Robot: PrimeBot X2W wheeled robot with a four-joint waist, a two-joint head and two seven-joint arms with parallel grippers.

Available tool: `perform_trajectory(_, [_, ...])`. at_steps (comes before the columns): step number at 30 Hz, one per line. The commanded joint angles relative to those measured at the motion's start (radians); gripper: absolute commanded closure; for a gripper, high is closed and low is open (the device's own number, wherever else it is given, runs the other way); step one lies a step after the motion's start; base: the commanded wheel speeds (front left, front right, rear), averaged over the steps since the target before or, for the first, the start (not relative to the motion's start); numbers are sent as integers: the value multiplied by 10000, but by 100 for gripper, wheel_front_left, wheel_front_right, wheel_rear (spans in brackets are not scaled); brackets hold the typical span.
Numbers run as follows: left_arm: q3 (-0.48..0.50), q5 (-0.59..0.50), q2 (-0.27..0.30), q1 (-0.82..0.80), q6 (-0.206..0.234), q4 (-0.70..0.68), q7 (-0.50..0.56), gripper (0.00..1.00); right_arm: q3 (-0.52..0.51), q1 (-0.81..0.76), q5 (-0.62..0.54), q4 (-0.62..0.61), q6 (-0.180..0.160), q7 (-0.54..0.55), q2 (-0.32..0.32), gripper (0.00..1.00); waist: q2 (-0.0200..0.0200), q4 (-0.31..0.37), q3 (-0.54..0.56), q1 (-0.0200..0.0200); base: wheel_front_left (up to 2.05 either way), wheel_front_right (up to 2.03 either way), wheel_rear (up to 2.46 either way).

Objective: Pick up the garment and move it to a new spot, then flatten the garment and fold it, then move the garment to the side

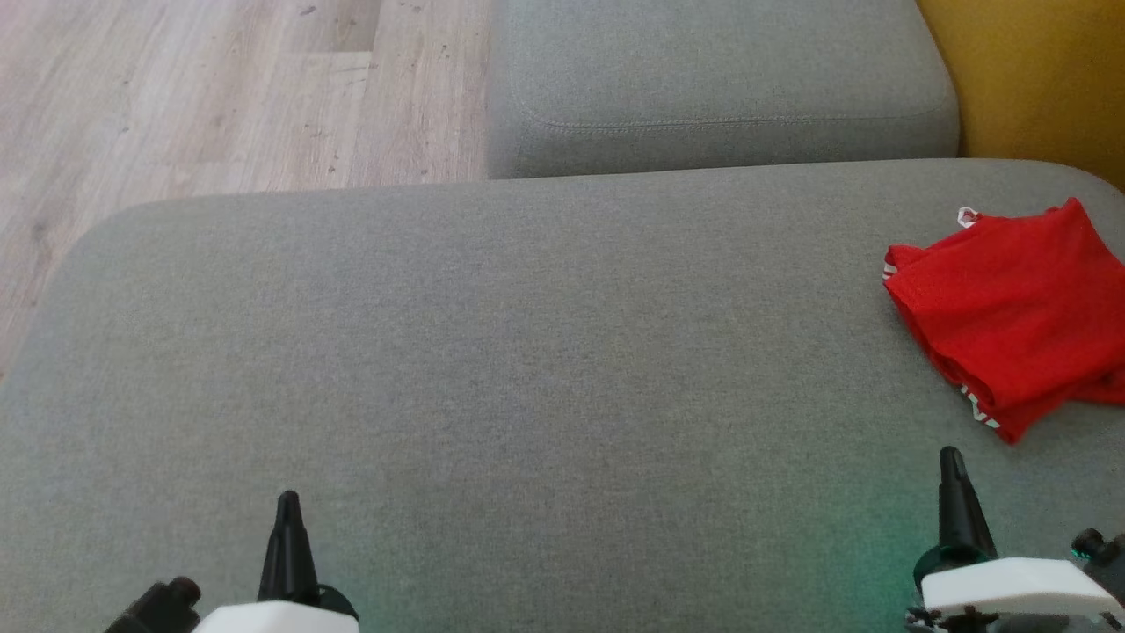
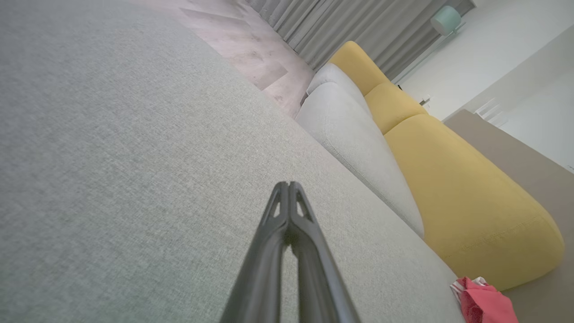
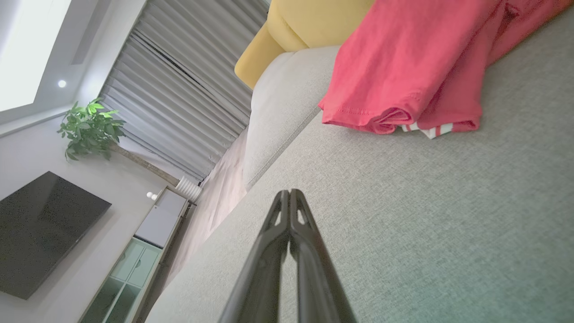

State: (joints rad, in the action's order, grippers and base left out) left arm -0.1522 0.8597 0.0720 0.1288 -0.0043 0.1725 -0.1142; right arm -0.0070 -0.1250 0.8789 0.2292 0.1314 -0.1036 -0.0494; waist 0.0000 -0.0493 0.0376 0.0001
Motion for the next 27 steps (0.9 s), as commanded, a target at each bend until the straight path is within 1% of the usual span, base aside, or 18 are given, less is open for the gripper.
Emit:
perform_trajectory(1, [328, 351, 124, -556, -102, -249, 66, 100, 21, 538, 365, -257, -4, 70, -220, 100, 0, 14, -11, -1, 0, 0, 0])
perform_trajectory(27, [1050, 3349, 134, -1257, -563, 126, 779, 100, -258, 1234, 3240, -103, -5, 779, -246, 100, 0, 204, -169, -1, 0, 0, 0])
